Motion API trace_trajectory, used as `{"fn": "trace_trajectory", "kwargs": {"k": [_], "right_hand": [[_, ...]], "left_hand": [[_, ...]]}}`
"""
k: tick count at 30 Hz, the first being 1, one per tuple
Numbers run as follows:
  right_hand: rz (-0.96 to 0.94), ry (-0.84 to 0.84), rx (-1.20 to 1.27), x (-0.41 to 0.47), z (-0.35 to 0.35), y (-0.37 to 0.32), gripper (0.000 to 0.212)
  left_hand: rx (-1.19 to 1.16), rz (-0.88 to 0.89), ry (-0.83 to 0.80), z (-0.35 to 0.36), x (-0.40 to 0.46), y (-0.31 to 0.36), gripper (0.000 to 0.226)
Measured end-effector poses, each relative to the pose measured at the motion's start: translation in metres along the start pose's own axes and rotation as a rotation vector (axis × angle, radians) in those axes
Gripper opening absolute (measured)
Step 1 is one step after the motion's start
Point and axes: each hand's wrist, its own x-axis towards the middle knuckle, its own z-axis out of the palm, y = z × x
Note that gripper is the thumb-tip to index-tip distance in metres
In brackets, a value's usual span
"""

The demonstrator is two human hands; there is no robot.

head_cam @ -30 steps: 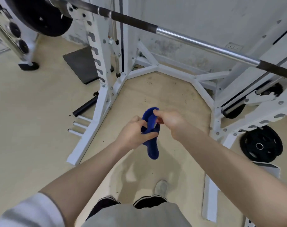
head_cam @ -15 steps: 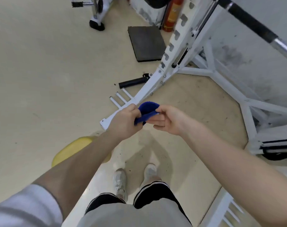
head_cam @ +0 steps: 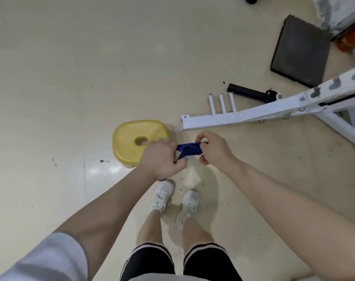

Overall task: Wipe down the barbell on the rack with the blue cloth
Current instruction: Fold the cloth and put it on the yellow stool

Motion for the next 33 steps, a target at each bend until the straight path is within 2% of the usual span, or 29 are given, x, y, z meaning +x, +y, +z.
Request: {"fn": "trace_trajectory", "kwargs": {"k": [4,7,11,16,20,25,29,33], "right_hand": [[-0.028,-0.055,0.184,0.041,0.045,-0.017,0.029],[-0.053,-0.059,0.332,0.064,0.072,-0.034,0.025],[-0.048,-0.064,0.425,0.081,0.094,-0.042,0.021],[-0.001,-0.038,0.241,0.110,0.123,-0.013,0.020],[0.141,-0.112,0.220,0.134,0.148,0.025,0.008],[0.263,-0.221,0.257,0.161,0.178,0.057,0.015],[0.265,-0.195,0.304,0.191,0.188,0.062,0.007],[0.169,-0.180,0.438,0.224,0.188,0.047,0.034]], "left_hand": [[0.005,-0.104,0.109,0.014,0.007,-0.067,0.042],[0.032,-0.071,0.268,0.010,0.012,-0.113,0.043],[0.081,-0.041,0.301,0.012,0.010,-0.141,0.035],[0.088,-0.046,0.248,0.064,0.016,-0.165,0.033],[0.060,-0.056,0.171,0.114,0.019,-0.184,0.035],[-0.042,-0.077,0.037,0.163,0.011,-0.208,0.029],[-0.199,-0.241,0.018,0.164,0.035,-0.219,0.027],[-0.281,-0.445,0.124,0.153,0.078,-0.231,0.035]]}}
